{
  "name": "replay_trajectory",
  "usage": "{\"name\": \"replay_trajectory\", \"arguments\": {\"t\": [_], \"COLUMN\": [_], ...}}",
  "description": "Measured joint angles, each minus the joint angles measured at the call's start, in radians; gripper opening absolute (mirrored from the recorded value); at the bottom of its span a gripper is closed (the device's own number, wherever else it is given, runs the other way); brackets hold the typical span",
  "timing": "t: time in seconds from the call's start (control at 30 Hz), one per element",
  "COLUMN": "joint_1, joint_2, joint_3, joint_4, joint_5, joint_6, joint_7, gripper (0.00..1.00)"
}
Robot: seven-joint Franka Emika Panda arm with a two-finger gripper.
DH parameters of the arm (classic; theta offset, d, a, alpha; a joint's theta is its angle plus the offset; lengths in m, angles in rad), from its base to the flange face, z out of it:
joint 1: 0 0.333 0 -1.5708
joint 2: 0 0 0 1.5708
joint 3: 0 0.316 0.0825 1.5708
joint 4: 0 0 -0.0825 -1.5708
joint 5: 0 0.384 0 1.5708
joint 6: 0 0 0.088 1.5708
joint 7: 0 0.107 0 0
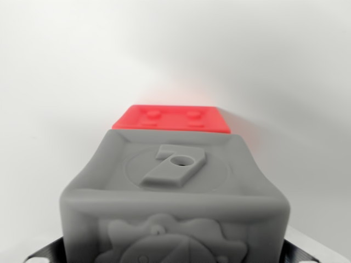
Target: Destack cube
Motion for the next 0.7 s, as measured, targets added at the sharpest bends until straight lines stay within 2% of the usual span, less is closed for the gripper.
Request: {"name": "replay_trajectory", "arguments": {"t": [0.7], "joint_1": [-0.001], "joint_2": [-0.118], "joint_3": [0.003], "joint_4": [-0.008], "joint_5": [0.008], "joint_6": [-0.108], "joint_7": [-0.006], "gripper": [0.00]}}
